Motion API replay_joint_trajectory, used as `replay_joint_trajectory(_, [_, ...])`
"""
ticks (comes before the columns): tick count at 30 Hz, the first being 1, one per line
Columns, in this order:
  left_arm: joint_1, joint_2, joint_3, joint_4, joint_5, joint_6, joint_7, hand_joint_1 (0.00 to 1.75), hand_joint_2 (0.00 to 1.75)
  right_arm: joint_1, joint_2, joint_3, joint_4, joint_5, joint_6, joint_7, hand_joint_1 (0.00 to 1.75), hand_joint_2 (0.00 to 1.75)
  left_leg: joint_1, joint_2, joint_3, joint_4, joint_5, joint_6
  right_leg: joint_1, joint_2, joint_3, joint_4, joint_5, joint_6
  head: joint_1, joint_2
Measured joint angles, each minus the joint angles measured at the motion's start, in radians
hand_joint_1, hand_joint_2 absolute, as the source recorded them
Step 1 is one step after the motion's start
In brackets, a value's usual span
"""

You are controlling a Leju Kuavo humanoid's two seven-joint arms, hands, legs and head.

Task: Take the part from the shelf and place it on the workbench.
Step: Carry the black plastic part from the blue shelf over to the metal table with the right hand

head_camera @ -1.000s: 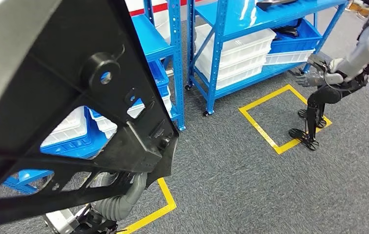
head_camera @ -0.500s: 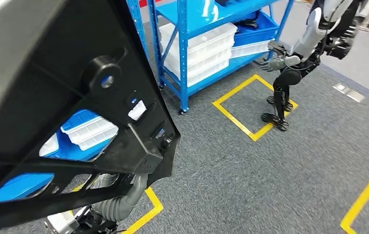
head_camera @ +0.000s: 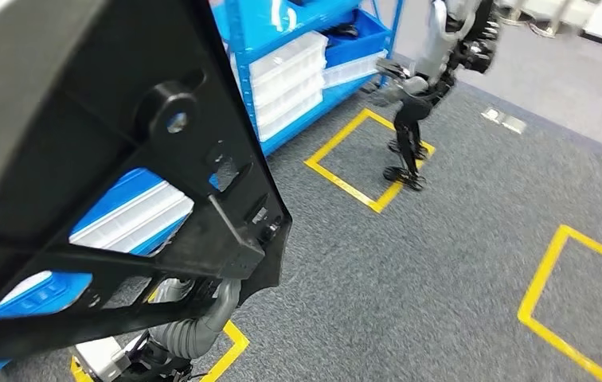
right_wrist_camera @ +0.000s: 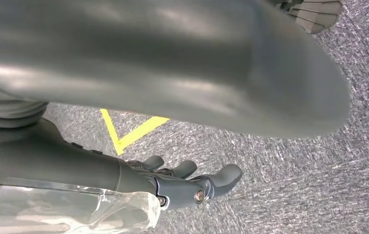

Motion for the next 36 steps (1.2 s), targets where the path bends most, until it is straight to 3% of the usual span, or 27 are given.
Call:
replay_joint_trajectory(2, [-0.001,0.0,0.0,0.0,0.0,-0.001,0.0,1.75,1.75,0.004,0.001,0.0,0.0,0.0,0.0,0.0,0.0,0.0,0.002,0.005,0.0,0.005,-0.006,-0.009,-0.003,0.017,-0.004,-0.001,0.004,-0.013,-0.001,0.0])
replay_joint_trajectory(3, [-0.001,0.0,0.0,0.0,0.0,-0.001,0.0,1.75,1.75,0.004,0.002,0.0,0.0,0.0,0.0,0.0,0.0,0.0,0.004,-0.009,-0.008,0.023,-0.02,-0.014,-0.005,0.025,-0.005,-0.002,0.007,-0.018,-0.002,0.0])
replay_joint_trajectory(4, [-0.001,0.0,0.0,0.0,0.0,-0.001,0.0,1.75,1.75,0.004,0.003,0.0,0.0,-0.001,0.0,0.0,0.0,0.0,0.008,-0.03,-0.025,0.062,-0.046,-0.02,-0.007,0.033,-0.006,-0.004,0.01,-0.024,-0.003,0.0])
replay_joint_trajectory(6, [0.0,0.0,0.0,0.0,0.0,-0.001,0.0,1.75,1.75,0.0,0.003,0.0,0.0,-0.001,0.0,0.0,0.0,0.0,0.013,-0.072,-0.088,0.2,-0.117,-0.029,-0.009,0.053,-0.01,-0.004,0.014,-0.03,-0.005,0.0])
replay_joint_trajectory(8, [0.003,0.001,0.0,0.0,0.0,-0.002,0.0,1.75,1.75,0.0,0.003,0.0,0.001,-0.001,0.0,0.0,0.0,0.0,0.017,-0.084,-0.139,0.31,-0.151,-0.034,-0.008,0.076,-0.013,-0.003,0.016,-0.032,-0.005,0.0])
replay_joint_trajectory(9, [0.003,0.001,0.0,0.0,0.0,-0.002,0.0,1.75,1.75,0.001,0.003,0.0,0.001,-0.001,0.0,0.0,0.0,0.0,0.018,-0.086,-0.139,0.31,-0.139,-0.034,-0.009,0.089,-0.014,-0.003,0.017,-0.032,-0.006,0.0])
replay_joint_trajectory(10, [0.003,0.001,0.0,0.0,0.0,-0.002,0.0,1.75,1.75,0.003,0.004,0.0,0.001,-0.001,0.0,0.0,0.0,0.0,0.02,-0.091,-0.118,0.265,-0.108,-0.034,-0.009,0.102,-0.013,-0.003,0.018,-0.031,-0.006,0.0])
replay_joint_trajectory(12, [0.003,0.001,0.0,0.0,0.0,-0.002,0.0,1.75,1.75,0.002,0.005,0.0,0.001,-0.001,0.0,0.0,0.0,0.0,0.025,-0.126,-0.047,0.114,-0.036,-0.03,-0.008,0.129,-0.013,-0.001,0.02,-0.027,-0.006,0.0])
replay_joint_trajectory(13, [0.002,0.001,0.0,0.0,0.0,-0.002,0.0,1.75,1.75,0.001,0.006,0.0,0.001,-0.001,0.0,0.0,0.0,0.0,0.027,-0.147,-0.022,0.055,-0.014,-0.028,-0.007,0.141,-0.016,0.0,0.022,-0.022,-0.006,0.0])
replay_joint_trajectory(15, [0.002,0.001,0.0,0.0,0.0,-0.002,0.001,1.75,1.75,0.0,0.006,0.0,0.001,-0.001,0.0,0.0,0.0,0.0,0.026,-0.165,-0.008,0.014,-0.006,-0.022,-0.008,0.161,-0.026,0.001,0.028,-0.011,-0.006,0.0])
replay_joint_trajectory(16, [0.002,0.001,0.0,0.0,0.0,-0.002,0.001,1.75,1.75,0.002,0.006,0.0,0.001,-0.001,0.0,0.0,0.0,0.0,0.025,-0.156,-0.009,0.013,-0.003,-0.017,-0.01,0.17,-0.03,0.0,0.031,-0.005,-0.006,0.0])
replay_joint_trajectory(17, [0.001,0.001,0.0,0.0,0.0,-0.002,0.001,1.75,1.75,0.005,0.005,0.0,0.002,-0.001,0.0,0.0,0.0,0.0,0.024,-0.146,-0.009,0.011,0.0,-0.01,-0.012,0.17,-0.034,0.002,0.03,0.001,-0.005,0.0])
replay_joint_trajectory(19, [-0.002,0.001,0.0,0.0,0.0,-0.002,0.001,1.75,1.75,0.008,0.004,0.0,0.002,-0.001,0.0,0.001,0.0,0.0,0.025,-0.122,-0.006,0.005,0.007,0.005,-0.011,0.13,-0.057,0.048,0.0,0.009,-0.003,0.0])
replay_joint_trajectory(21, [-0.001,0.001,0.0,0.0,0.0,-0.002,0.0,1.75,1.75,0.005,0.005,0.0,0.002,-0.002,0.0,0.001,0.0,0.0,0.022,-0.095,-0.006,0.003,0.009,0.012,-0.01,0.075,-0.114,0.172,-0.066,0.015,0.001,0.0])
replay_joint_trajectory(23, [0.001,0.001,0.0,0.0,0.0,-0.002,0.0,1.75,1.75,0.003,0.006,0.0,0.002,-0.002,0.001,0.001,0.0,0.0,0.018,-0.067,-0.007,0.004,0.008,0.014,-0.012,0.058,-0.169,0.296,-0.113,0.019,0.001,0.0])
replay_joint_trajectory(24, [0.001,0.002,0.0,0.0,0.0,-0.002,0.001,1.75,1.75,0.004,0.006,0.0,0.002,-0.002,0.001,0.001,0.0,0.0,0.017,-0.054,-0.008,0.004,0.007,0.014,-0.012,0.055,-0.174,0.311,-0.111,0.02,0.001,0.0])
replay_joint_trajectory(25, [0.001,0.002,0.0,0.0,0.0,-0.002,0.001,1.75,1.75,0.004,0.007,0.0,0.002,-0.002,0.001,0.001,0.0,0.0,0.017,-0.041,-0.007,0.004,0.007,0.014,-0.012,0.051,-0.157,0.285,-0.092,0.02,0.001,0.0])
replay_joint_trajectory(26, [0.001,0.002,0.0,0.0,0.0,-0.002,0.001,1.75,1.75,0.005,0.007,0.0,0.002,-0.001,0.002,0.001,0.0,0.0,0.016,-0.031,-0.006,0.004,0.006,0.013,-0.012,0.039,-0.12,0.22,-0.061,0.019,0.001,0.0])
replay_joint_trajectory(28, [0.0,0.001,0.0,0.0,0.0,-0.002,0.001,1.75,1.75,0.002,0.007,0.0,0.002,-0.001,0.005,0.001,0.0,0.0,0.011,-0.012,-0.003,0.005,0.002,0.007,-0.007,-0.006,-0.038,0.071,-0.011,0.012,0.001,0.0])
replay_joint_trajectory(30, [0.0,0.001,0.0,0.0,-0.001,-0.003,0.002,1.75,1.75,-0.001,0.007,0.0,0.002,0.0,0.007,0.001,0.0,0.0,0.004,0.006,-0.003,0.006,-0.001,-0.002,-0.001,-0.025,-0.008,0.007,0.003,0.002,0.0,0.0])
replay_joint_trajectory(33, [-0.001,0.001,0.0,0.0,-0.001,-0.005,0.003,1.75,1.75,0.002,0.007,0.0,0.002,0.0,0.008,0.004,0.0,0.0,0.006,0.022,-0.001,0.012,-0.011,-0.017,0.0,0.008,-0.014,0.002,0.009,-0.016,-0.002,0.0])
replay_joint_trajectory(34, [-0.001,0.001,0.0,0.0,-0.001,-0.005,0.004,1.75,1.75,0.002,0.007,0.0,0.002,0.0,0.008,0.005,0.0,0.0,0.009,0.008,-0.01,0.034,-0.029,-0.023,-0.002,0.019,-0.015,0.001,0.012,-0.022,-0.002,0.0])
replay_joint_trajectory(36, [-0.001,0.001,0.0,0.0,-0.001,-0.006,0.004,1.75,1.75,0.0,0.007,0.0,0.002,0.0,0.01,0.005,0.0,0.0,0.015,-0.044,-0.062,0.151,-0.095,-0.031,-0.006,0.04,-0.018,0.0,0.018,-0.031,-0.004,0.0])
